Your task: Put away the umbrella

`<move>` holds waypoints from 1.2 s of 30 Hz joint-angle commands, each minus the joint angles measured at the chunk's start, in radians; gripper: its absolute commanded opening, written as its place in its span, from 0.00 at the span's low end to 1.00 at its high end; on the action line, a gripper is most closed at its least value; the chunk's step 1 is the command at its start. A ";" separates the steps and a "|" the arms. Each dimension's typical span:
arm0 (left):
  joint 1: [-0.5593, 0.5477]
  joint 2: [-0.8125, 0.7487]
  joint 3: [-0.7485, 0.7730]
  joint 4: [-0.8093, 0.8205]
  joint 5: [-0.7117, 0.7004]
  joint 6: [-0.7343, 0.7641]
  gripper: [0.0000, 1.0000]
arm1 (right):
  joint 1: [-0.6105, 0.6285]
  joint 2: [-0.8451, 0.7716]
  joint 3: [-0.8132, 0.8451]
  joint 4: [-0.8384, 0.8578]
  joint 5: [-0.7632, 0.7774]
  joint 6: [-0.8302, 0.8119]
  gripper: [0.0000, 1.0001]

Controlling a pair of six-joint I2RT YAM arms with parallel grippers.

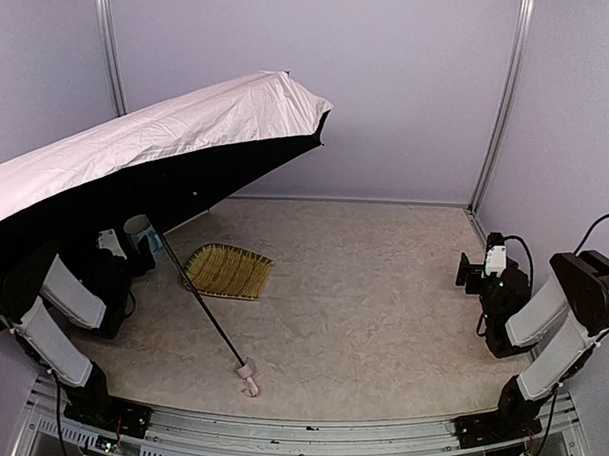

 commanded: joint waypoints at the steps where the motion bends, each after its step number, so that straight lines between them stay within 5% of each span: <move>1: 0.001 -0.011 0.009 0.027 0.000 0.010 0.99 | -0.018 -0.012 0.009 0.011 -0.007 0.012 1.00; 9: 0.000 -0.011 0.009 0.026 0.002 0.010 0.99 | -0.047 -0.046 0.036 -0.061 -0.075 0.021 1.00; 14: 0.004 -0.011 0.011 0.024 0.015 0.010 0.99 | -0.022 -0.253 0.312 -0.697 -0.236 0.069 1.00; 16: 0.007 -0.011 0.010 0.023 0.026 0.011 0.99 | -0.002 -0.266 0.442 -0.806 -0.479 0.134 1.00; 18: 0.008 -0.013 0.009 0.026 0.026 0.010 0.99 | 0.098 -0.247 0.517 -0.844 -0.547 0.208 1.00; 27: -0.044 -0.048 0.012 0.005 -0.108 0.024 0.99 | 0.734 0.223 1.053 -1.080 -0.627 0.183 1.00; 36: -0.130 -0.210 0.087 -0.211 -0.318 0.058 0.99 | 0.954 0.612 1.515 -1.332 -0.835 0.160 0.99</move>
